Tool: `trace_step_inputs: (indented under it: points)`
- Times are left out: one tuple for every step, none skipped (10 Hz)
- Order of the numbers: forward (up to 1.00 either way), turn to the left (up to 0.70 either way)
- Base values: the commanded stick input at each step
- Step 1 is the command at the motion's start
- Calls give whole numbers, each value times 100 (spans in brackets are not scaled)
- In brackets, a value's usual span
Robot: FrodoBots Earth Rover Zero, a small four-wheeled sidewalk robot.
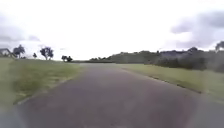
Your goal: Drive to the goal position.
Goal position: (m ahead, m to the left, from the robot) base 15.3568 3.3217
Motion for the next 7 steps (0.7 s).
trace_step_inputs:
  points:
    - [70, 35]
    - [70, 34]
    - [70, 9]
    - [70, 0]
    - [70, 0]
    - [70, 0]
    - [70, 0]
